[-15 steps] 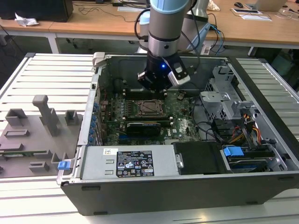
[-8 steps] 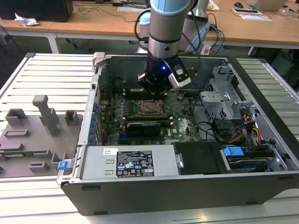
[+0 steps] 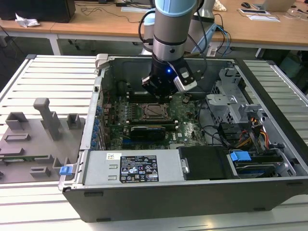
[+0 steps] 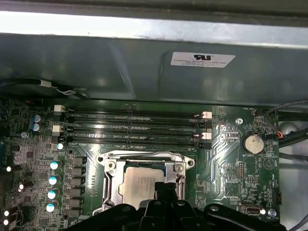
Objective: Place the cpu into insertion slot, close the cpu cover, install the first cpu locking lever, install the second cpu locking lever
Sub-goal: 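Install the second cpu locking lever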
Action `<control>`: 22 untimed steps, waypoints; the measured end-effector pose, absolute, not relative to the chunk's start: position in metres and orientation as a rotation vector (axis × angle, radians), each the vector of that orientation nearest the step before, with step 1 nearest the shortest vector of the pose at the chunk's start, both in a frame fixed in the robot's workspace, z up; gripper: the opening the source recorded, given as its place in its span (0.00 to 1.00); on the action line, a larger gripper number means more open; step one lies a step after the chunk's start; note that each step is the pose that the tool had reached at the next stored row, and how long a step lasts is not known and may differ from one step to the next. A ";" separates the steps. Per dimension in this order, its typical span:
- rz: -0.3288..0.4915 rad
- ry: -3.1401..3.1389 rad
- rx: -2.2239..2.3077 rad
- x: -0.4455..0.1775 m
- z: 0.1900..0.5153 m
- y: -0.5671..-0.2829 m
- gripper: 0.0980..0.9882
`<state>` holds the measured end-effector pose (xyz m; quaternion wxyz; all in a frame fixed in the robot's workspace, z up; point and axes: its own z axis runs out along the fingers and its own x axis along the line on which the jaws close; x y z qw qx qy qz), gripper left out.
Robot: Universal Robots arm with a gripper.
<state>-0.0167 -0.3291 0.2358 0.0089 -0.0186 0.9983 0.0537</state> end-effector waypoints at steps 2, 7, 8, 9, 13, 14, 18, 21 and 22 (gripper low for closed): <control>0.168 3.119 -0.058 -0.017 0.236 -0.330 0.00; 0.167 3.119 -0.058 -0.017 0.236 -0.335 0.00; 0.167 3.119 -0.058 -0.017 0.237 -0.335 0.00; 0.167 3.119 -0.058 -0.017 0.238 -0.335 0.00; 0.168 3.119 -0.058 -0.017 0.241 -0.337 0.00; 0.168 3.119 -0.058 -0.017 0.241 -0.338 0.00; 0.168 3.119 -0.058 -0.017 0.241 -0.340 0.00; 0.168 3.119 -0.058 -0.017 0.241 -0.341 0.00; 0.168 3.119 -0.058 -0.017 0.241 -0.341 0.00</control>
